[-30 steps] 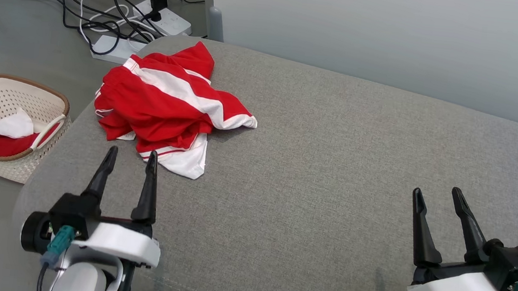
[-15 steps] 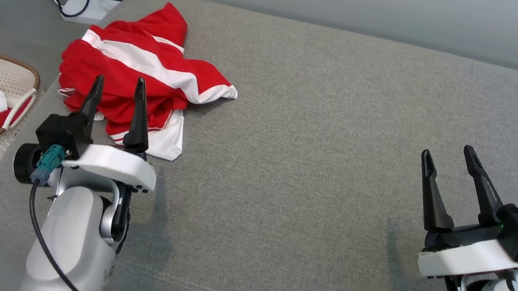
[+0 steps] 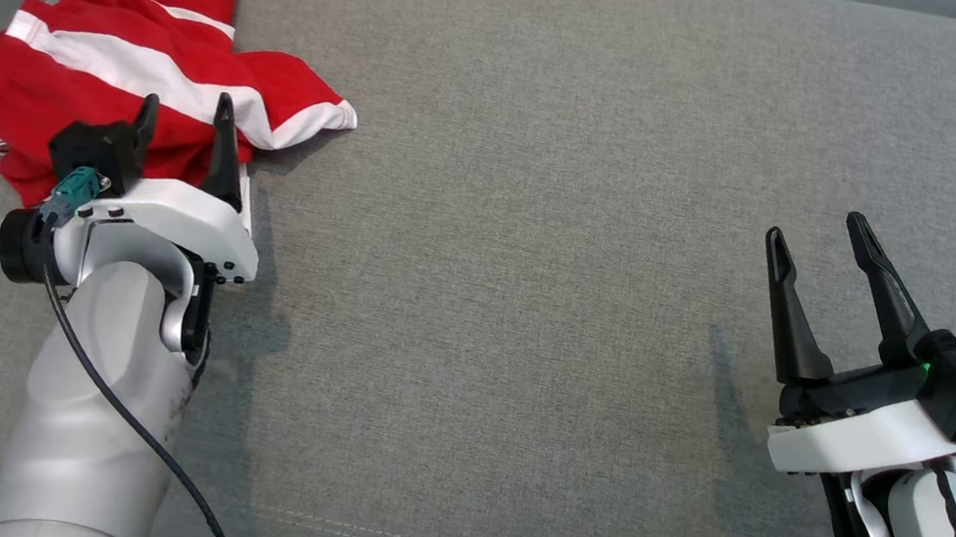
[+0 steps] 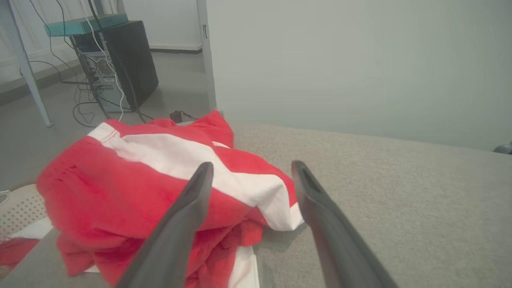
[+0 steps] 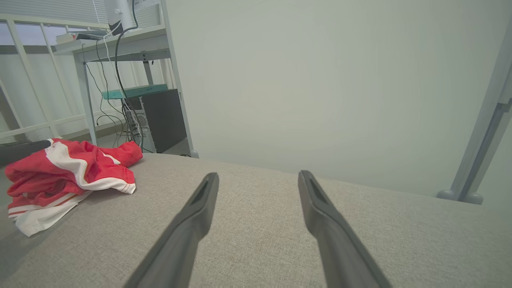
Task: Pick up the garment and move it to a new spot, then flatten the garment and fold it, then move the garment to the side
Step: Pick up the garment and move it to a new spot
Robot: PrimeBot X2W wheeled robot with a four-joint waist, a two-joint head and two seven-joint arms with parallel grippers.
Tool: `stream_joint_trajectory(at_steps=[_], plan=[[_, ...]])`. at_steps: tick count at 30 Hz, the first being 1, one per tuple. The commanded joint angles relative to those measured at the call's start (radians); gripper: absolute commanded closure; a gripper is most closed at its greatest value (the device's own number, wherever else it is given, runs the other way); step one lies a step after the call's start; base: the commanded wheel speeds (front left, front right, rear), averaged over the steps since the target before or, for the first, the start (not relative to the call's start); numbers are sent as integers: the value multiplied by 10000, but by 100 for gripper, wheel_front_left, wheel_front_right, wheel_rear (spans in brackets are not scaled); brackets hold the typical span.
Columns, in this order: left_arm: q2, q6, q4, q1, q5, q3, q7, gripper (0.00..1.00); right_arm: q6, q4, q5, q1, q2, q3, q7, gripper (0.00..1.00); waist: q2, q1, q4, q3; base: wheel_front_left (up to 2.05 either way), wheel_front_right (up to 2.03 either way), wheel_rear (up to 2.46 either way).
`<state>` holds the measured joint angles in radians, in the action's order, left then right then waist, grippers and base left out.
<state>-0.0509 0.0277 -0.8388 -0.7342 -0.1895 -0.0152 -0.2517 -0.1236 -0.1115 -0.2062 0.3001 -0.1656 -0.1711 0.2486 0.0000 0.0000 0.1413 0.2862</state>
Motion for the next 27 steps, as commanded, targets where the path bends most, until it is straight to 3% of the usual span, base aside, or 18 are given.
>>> stream_joint_trajectory(at_steps=[1,11,21,22,23,24,27], plan=[[-508,146,-41,-425,154,-243,-101,0,-71,295,-87,179,-68,-237,132,0,0,0,-214,178,0,0,0],[-1204,916,-1649,-1089,851,42,-101,0,-71,332,-349,252,-192,-589,132,0,0,0,-586,446,0,0,0],[-1528,1293,-1842,-1173,1119,200,-101,0,-71,323,-546,343,-283,-853,132,0,0,0,-815,574,0,0,0],[-1533,1254,-1925,-1174,1089,194,-101,5,-71,323,-565,360,-296,-865,132,0,0,0,-827,583,0,0,0],[-1529,1175,-2016,-1186,1032,174,-101,65,-71,325,-583,375,-311,-876,132,0,0,0,-835,588,0,0,0],[-1538,1132,-2086,-1205,995,161,-101,100,-71,331,-608,388,-323,-886,132,0,0,0,-839,595,0,0,0],[-1575,1102,-2032,-1240,936,127,-101,100,-71,343,-664,430,-361,-926,132,0,0,0,-862,615,0,0,0]])
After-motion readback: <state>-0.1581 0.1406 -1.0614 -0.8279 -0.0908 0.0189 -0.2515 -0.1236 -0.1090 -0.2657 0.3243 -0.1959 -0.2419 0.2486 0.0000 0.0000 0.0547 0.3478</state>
